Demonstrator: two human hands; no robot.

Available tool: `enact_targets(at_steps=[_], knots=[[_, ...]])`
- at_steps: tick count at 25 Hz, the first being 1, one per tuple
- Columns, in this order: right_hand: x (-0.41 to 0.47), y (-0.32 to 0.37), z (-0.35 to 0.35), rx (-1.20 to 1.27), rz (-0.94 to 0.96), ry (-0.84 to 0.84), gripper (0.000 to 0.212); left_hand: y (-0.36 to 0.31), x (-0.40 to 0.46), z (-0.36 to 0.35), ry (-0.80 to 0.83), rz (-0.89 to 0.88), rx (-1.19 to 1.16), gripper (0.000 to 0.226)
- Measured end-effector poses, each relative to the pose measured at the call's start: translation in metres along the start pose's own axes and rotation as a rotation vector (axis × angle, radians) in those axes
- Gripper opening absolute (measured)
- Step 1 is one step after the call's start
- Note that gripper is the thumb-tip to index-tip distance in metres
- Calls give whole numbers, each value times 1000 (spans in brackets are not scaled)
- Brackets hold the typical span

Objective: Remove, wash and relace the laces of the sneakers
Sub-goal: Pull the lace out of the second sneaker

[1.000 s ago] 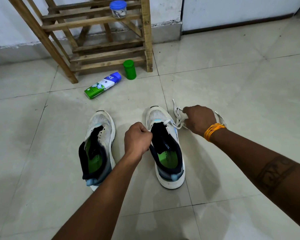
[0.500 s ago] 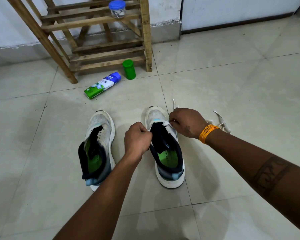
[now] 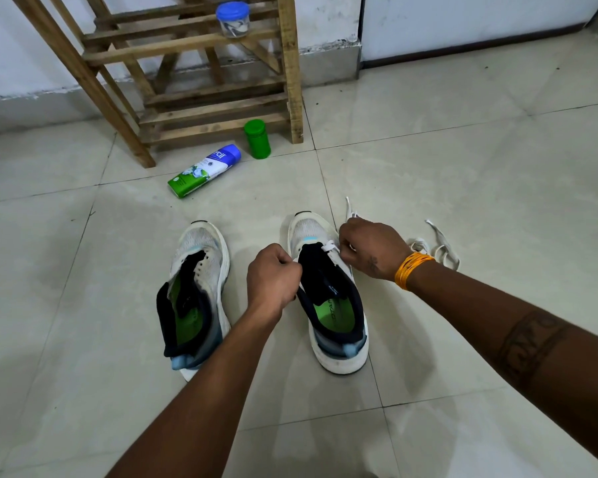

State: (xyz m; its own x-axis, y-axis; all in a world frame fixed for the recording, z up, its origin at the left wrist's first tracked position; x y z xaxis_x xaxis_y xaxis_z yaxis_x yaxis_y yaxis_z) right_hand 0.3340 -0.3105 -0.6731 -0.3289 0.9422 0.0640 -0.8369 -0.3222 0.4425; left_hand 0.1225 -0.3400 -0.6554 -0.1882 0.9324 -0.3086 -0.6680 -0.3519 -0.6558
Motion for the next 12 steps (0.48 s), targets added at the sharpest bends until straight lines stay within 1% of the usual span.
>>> enact_targets(at_steps=[3, 4, 6, 9, 11, 12], knots=[[-6, -1, 3, 118, 19, -35, 15, 3, 1, 0, 5, 15, -19, 6], [-6, 0, 4, 146, 35, -44, 17, 2, 1, 0, 2, 13, -16, 6], [-2, 4, 6, 138, 75, -27, 20, 1, 1, -1, 3, 7, -5, 7], [4, 9, 5, 98, 113, 15, 17, 1, 1, -1, -4, 6, 14, 7], [3, 5, 3, 46, 56, -30, 20, 3, 1, 0, -9, 16, 9, 7], [1, -1, 3, -2, -16, -66, 20, 3, 1, 0, -12, 24, 6, 7]])
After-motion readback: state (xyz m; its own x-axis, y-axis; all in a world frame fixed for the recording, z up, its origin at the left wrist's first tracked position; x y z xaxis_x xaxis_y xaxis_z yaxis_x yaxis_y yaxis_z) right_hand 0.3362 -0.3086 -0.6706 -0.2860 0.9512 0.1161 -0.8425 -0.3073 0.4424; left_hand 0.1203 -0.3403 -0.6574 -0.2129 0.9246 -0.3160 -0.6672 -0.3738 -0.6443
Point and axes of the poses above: each hand's wrist, its own x-axis towards the middle knuckle, its own z-axis out of the back of the hand, y = z × x, the point moved 1 cm from there along x, towards the middle knuckle, and after that the axes turned 12 degrees about x, right-handed, at the moved point
